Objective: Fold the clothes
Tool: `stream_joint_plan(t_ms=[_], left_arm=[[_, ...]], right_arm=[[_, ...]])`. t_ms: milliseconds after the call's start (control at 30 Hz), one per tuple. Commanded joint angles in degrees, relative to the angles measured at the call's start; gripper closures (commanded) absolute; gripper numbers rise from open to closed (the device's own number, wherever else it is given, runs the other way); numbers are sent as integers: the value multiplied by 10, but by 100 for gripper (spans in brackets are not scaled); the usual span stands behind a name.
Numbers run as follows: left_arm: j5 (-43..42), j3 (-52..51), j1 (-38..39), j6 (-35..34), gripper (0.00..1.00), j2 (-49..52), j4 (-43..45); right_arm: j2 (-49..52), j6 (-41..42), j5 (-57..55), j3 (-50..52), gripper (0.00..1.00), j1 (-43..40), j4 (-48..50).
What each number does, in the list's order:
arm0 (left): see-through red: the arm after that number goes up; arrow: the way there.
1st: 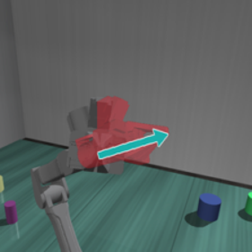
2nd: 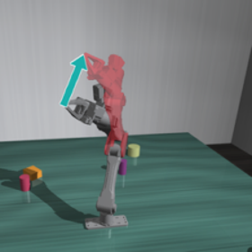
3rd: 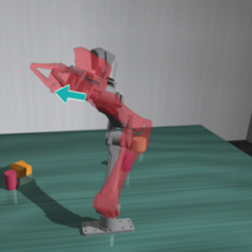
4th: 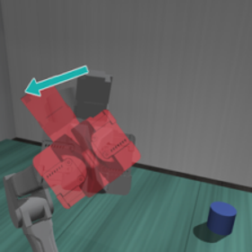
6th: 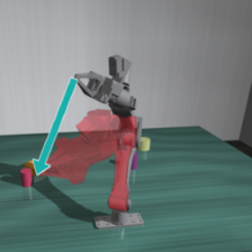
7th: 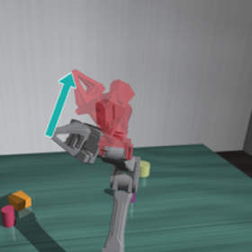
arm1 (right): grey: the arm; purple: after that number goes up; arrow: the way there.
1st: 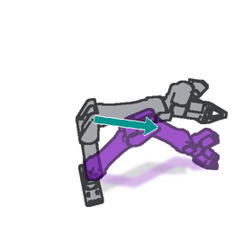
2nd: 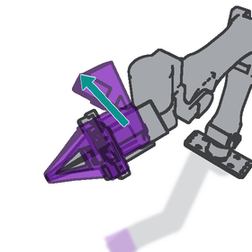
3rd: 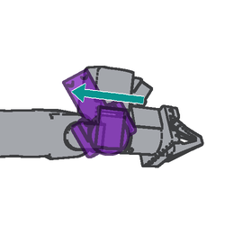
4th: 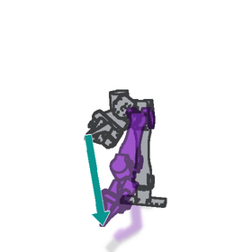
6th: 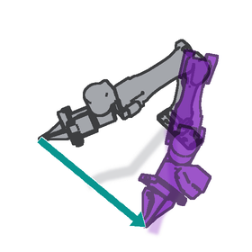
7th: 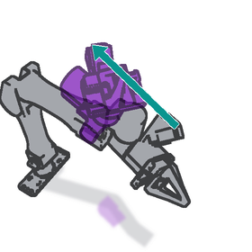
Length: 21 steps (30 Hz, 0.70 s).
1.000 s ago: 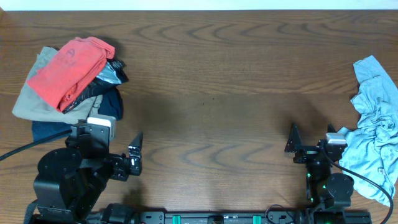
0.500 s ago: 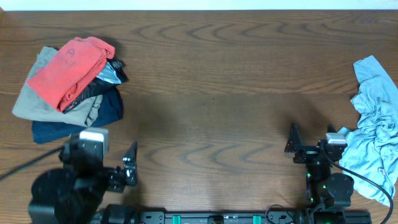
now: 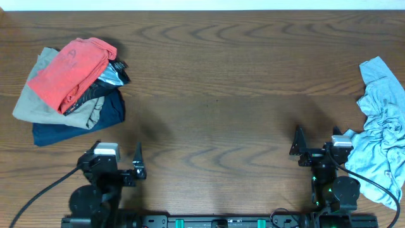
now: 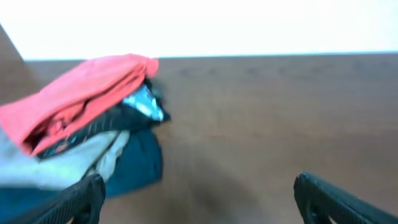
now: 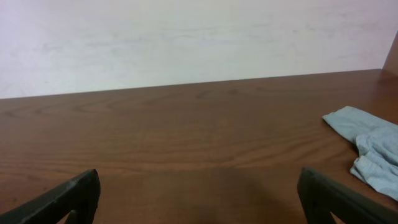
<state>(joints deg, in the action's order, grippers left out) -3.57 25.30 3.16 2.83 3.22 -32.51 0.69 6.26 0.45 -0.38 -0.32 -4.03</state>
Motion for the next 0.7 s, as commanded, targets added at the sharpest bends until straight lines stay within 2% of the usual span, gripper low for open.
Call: stream_joint_plan(t_ms=[0, 367, 567, 667], left_arm=[[8, -65, -3, -1, 2, -31, 62], [9, -243, -15, -7, 2, -31, 353], [13, -251, -26, -35, 2, -31, 313], [13, -251, -33, -72, 2, -31, 285]], right_arm=[[-4, -8, 4, 1, 1, -2, -2], [-4, -8, 4, 1, 1, -2, -2], [-4, -8, 4, 1, 1, -2, -2], [-4, -8, 4, 1, 1, -2, -2]])
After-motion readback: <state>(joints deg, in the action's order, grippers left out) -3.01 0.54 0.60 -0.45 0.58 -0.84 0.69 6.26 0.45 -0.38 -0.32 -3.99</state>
